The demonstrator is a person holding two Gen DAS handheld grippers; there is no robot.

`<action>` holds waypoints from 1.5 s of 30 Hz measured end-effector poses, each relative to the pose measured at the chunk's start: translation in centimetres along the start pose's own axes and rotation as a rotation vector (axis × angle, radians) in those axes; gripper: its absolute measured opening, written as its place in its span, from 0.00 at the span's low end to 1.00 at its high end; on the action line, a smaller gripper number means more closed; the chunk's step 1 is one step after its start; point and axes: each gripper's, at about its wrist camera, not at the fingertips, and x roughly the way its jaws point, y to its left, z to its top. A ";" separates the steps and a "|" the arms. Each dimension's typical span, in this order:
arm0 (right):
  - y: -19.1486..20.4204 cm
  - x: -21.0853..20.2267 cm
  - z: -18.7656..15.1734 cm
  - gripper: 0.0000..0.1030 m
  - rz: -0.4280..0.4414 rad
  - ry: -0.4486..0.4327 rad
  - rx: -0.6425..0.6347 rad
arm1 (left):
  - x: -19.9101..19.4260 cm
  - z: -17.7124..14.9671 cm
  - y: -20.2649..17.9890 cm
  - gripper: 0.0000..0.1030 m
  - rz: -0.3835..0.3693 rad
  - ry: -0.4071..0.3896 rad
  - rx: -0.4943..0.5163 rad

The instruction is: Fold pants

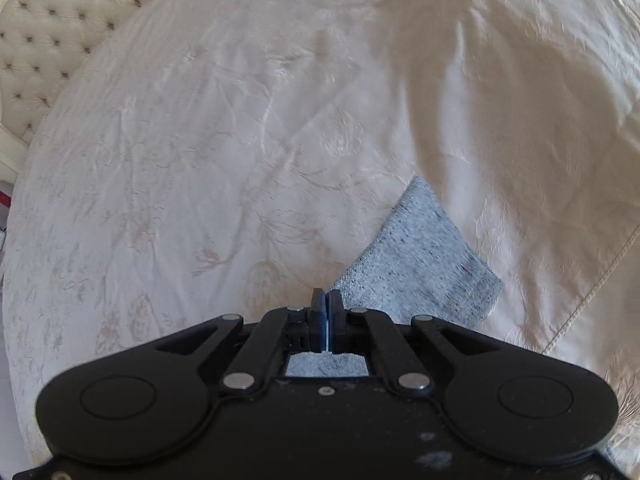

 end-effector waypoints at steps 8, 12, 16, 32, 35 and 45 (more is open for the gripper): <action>-0.6 -3.8 -0.4 0.02 0.021 -0.024 -0.023 | 3.9 1.9 -2.8 0.60 0.147 0.181 0.089; -1.3 -4.3 -0.8 0.02 0.018 -0.031 -0.015 | 6.4 1.8 -4.7 0.61 0.219 0.266 0.143; -2.1 -4.1 -1.2 0.02 0.014 -0.016 -0.003 | 8.8 0.4 -5.8 0.62 0.278 0.331 0.160; -3.5 -6.9 -2.9 0.02 0.033 -0.005 -0.032 | -6.1 -8.6 -0.8 0.05 0.017 -0.048 0.103; -4.4 -8.7 -3.8 0.02 0.047 -0.012 -0.024 | -9.7 -10.5 1.8 0.05 -0.058 -0.089 0.042; -9.8 -14.1 -10.5 0.02 -0.010 0.015 -0.004 | -12.1 -21.8 8.1 0.05 -0.124 -0.123 0.015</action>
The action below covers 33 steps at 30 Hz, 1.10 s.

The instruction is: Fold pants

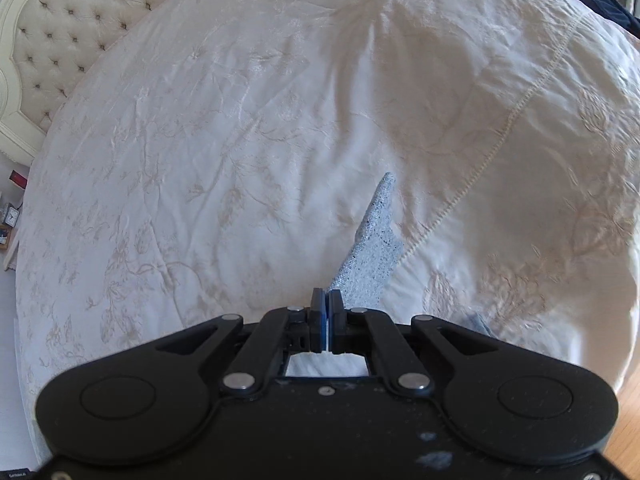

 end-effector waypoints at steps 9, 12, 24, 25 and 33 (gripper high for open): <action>-3.6 0.0 -5.8 0.02 -0.098 0.058 0.021 | 2.1 -0.6 1.2 0.04 -0.025 0.048 -0.069; -2.5 0.5 -5.3 0.02 -0.097 0.040 0.004 | 1.6 2.6 -0.1 0.04 -0.034 -0.005 -0.039; 1.8 -7.1 -0.8 0.02 0.066 -0.193 0.019 | -6.0 5.0 0.0 0.04 -0.170 -0.119 0.128; 1.3 -7.9 -1.5 0.02 0.070 -0.198 0.031 | -5.6 3.6 0.6 0.04 -0.169 -0.089 0.148; -4.8 -5.0 -11.9 0.02 -0.120 -0.036 0.154 | 5.6 -6.8 3.6 0.04 0.028 0.172 0.270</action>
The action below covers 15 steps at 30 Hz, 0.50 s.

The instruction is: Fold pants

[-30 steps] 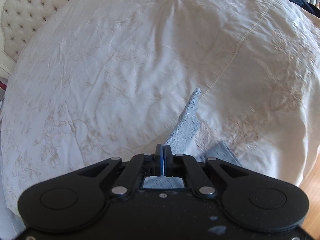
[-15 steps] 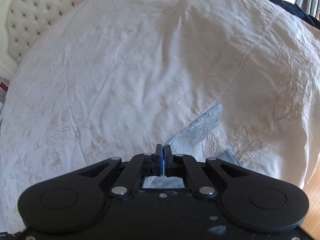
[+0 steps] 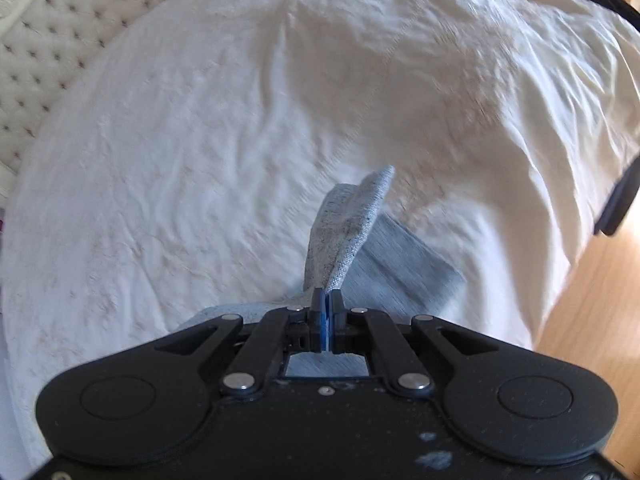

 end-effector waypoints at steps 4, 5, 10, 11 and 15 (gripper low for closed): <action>-1.6 7.5 -4.2 0.02 -0.154 0.139 -0.001 | 3.2 -0.2 -1.4 0.04 0.052 0.046 0.035; -1.7 8.6 -4.9 0.02 -0.171 0.162 0.003 | 2.8 0.2 -1.7 0.04 0.042 0.024 0.045; -0.1 7.4 -4.9 0.02 -0.153 0.103 -0.032 | -1.6 2.1 -2.6 0.04 -0.020 -0.138 0.070; 0.3 6.5 -4.0 0.02 -0.132 0.073 -0.038 | -1.9 2.2 -2.7 0.04 -0.016 -0.156 0.082; 1.2 1.8 -2.7 0.02 -0.012 -0.066 -0.012 | -0.3 1.2 -2.7 0.04 0.059 -0.110 0.133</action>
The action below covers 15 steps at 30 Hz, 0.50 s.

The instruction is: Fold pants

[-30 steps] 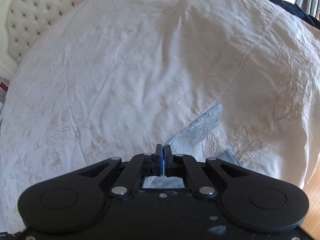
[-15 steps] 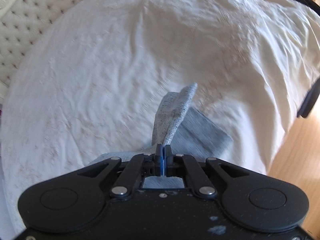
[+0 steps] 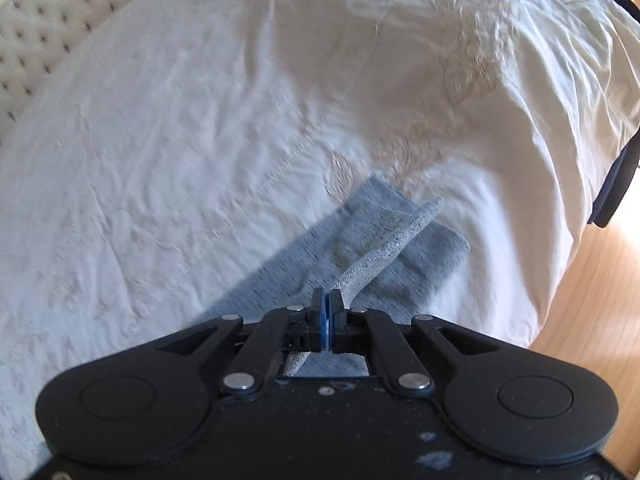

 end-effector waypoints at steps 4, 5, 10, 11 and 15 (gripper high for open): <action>-1.6 2.3 -1.8 0.02 -0.081 0.051 0.001 | 3.0 -1.9 -0.1 0.05 0.053 0.075 0.001; -2.4 3.9 -2.5 0.02 -0.109 0.093 0.011 | 3.5 -2.1 -0.3 0.05 0.058 0.092 -0.002; -5.3 8.1 -3.7 0.09 -0.152 0.261 -0.001 | 4.4 -2.4 -0.9 0.05 0.113 0.115 -0.067; -5.5 7.7 -3.4 0.10 -0.140 0.253 -0.010 | 4.5 -2.4 -1.0 0.05 0.123 0.118 -0.084; -5.5 4.8 -0.4 0.18 -0.090 0.172 -0.105 | 5.1 -1.9 -1.0 0.05 0.154 0.134 -0.204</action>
